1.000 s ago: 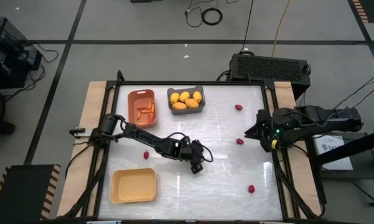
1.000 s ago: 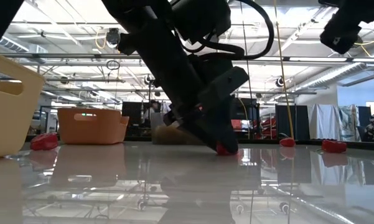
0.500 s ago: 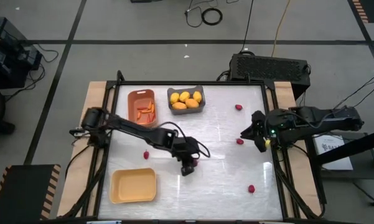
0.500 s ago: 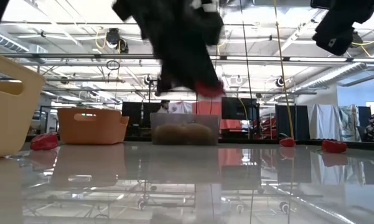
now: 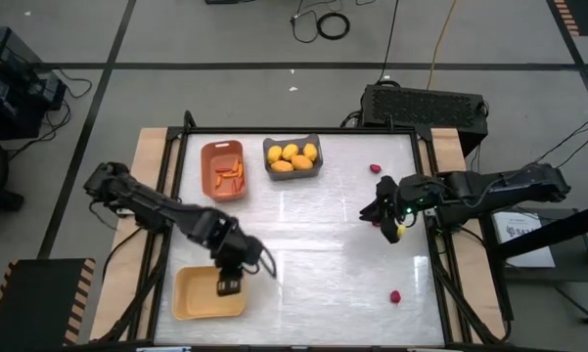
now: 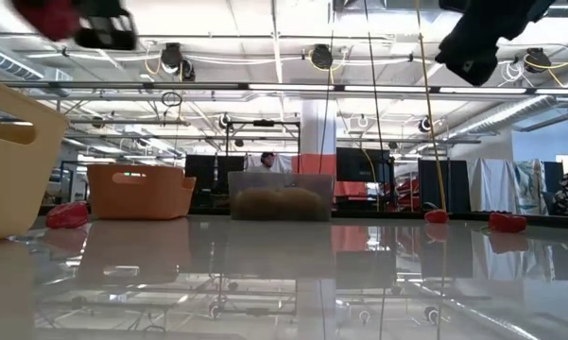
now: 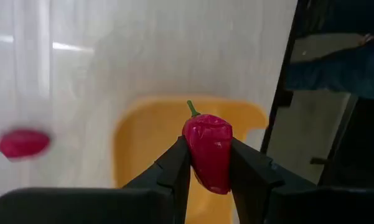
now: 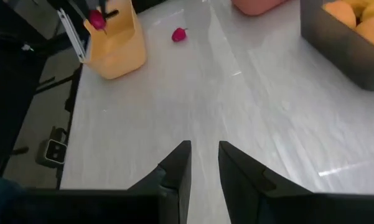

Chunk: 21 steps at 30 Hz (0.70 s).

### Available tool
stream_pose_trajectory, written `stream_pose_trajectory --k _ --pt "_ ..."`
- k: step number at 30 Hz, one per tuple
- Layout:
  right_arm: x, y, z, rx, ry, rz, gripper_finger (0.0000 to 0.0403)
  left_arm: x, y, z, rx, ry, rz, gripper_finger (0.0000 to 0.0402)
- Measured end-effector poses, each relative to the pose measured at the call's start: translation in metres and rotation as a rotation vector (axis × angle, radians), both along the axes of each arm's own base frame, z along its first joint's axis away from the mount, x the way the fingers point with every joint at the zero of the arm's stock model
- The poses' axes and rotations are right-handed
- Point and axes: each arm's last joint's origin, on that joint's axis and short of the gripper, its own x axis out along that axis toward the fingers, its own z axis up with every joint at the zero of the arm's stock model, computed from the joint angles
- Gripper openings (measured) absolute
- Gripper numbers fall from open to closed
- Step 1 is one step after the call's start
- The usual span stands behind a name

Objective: Sort produce into baskets
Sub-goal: Put the red chili pepper into the yellow bin

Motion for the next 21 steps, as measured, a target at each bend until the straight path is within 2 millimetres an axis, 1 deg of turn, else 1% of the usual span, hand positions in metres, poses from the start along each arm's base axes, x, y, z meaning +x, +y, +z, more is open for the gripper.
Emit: stream_pose_trajectory --k 4,7,9,13,17,21 --pt "0.009 0.001 -0.004 0.003 0.010 0.000 0.0073 -0.017 -0.026 -0.006 0.016 0.064 -0.063 0.0100" --pt "0.013 0.002 -0.008 0.015 0.038 -0.009 0.0073 -0.025 -0.039 -0.010 0.062 0.079 -0.087 0.0103" --pt "0.013 0.002 -0.012 0.028 0.078 -0.022 0.0073 -0.030 -0.042 -0.012 0.109 0.093 -0.070 0.0112" --pt "0.012 0.002 -0.021 0.047 0.174 -0.049 0.0073 -0.037 -0.047 -0.014 0.129 0.136 -0.043 0.0146" --pt "0.010 0.001 -0.030 0.036 0.275 -0.055 0.0073 -0.040 -0.046 -0.014 0.160 0.164 -0.025 0.0182" --pt "0.009 -0.001 -0.037 0.016 0.358 -0.089 0.0074 -0.040 -0.045 -0.014 0.195 0.151 -0.023 0.0203"
